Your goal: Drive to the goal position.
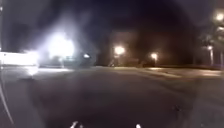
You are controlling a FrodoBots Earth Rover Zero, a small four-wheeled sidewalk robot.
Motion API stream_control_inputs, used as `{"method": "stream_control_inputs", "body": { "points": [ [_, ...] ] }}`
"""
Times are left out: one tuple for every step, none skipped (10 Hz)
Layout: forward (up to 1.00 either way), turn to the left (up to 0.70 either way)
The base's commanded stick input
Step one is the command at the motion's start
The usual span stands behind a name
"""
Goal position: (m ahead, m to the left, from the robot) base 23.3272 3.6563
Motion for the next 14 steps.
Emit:
{"method": "stream_control_inputs", "body": {
  "points": [
    [0.50,0.21],
    [0.50,0.47],
    [0.50,0.50],
    [0.50,0.50],
    [0.50,0.50],
    [0.50,0.50],
    [0.50,0.25],
    [0.50,0.00],
    [0.50,0.00],
    [0.50,0.00],
    [0.50,0.00],
    [0.50,0.00],
    [0.50,0.00],
    [0.50,0.00]
  ]
}}
